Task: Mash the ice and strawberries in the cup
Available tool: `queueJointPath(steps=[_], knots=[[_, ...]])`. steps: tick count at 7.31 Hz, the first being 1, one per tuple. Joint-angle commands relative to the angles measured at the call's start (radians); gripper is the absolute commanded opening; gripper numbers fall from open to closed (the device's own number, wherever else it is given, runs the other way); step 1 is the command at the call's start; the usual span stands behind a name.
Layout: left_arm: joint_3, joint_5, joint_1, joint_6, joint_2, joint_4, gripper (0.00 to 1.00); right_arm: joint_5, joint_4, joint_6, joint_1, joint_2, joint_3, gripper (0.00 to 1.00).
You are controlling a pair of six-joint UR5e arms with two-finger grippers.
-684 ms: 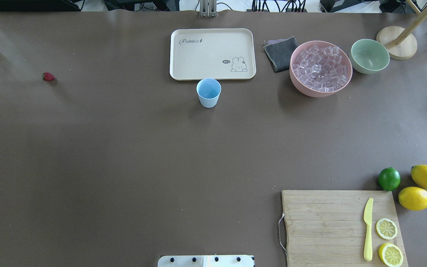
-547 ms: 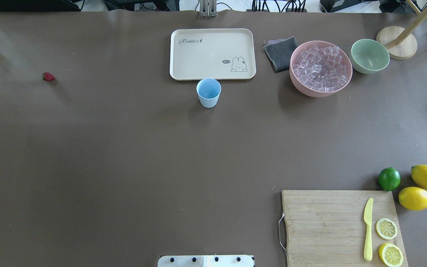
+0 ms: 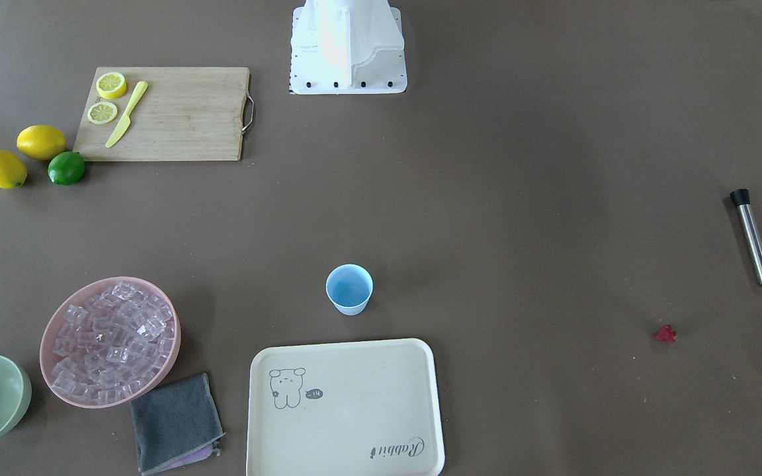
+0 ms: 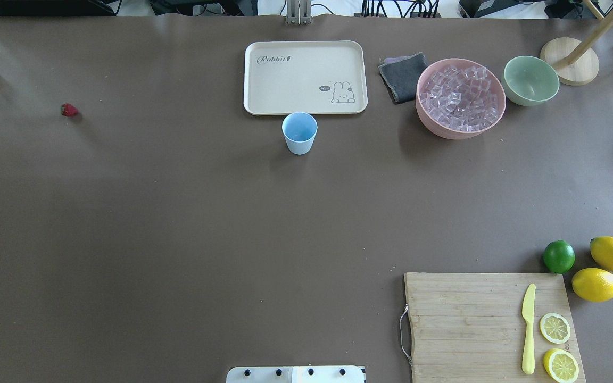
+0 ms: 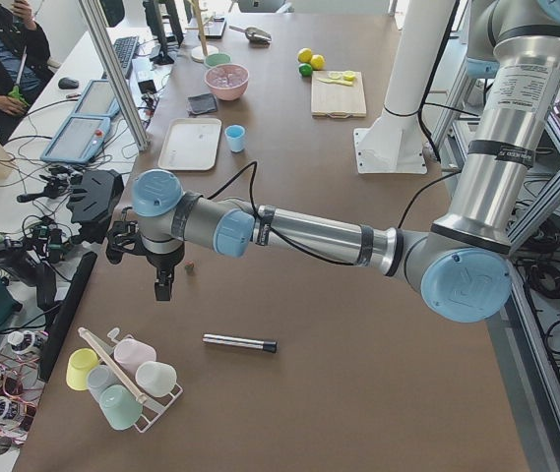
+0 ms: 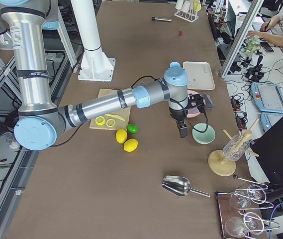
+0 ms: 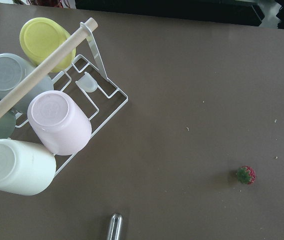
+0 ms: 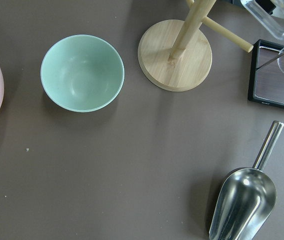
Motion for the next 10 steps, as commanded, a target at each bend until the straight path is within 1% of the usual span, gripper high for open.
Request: queueJointPath(steps=[1,6,9,10], knots=[[0.008,-0.005,0.001,-0.008,0.0,0.0,0.98,0.004,0.0,-0.001,-0.001,0.003,0.001,1.0],[0.002,-0.003,0.001,0.003,0.0,-0.006,0.98,0.013,-0.012,0.001,-0.002,0.034,-0.008,1.0],[-0.008,-0.003,0.002,0.001,0.006,-0.06,0.98,0.016,-0.006,0.001,-0.004,0.037,-0.001,1.0],[-0.011,-0.003,0.005,0.0,-0.003,-0.063,0.98,0.018,-0.002,0.01,-0.005,0.058,0.001,1.0]])
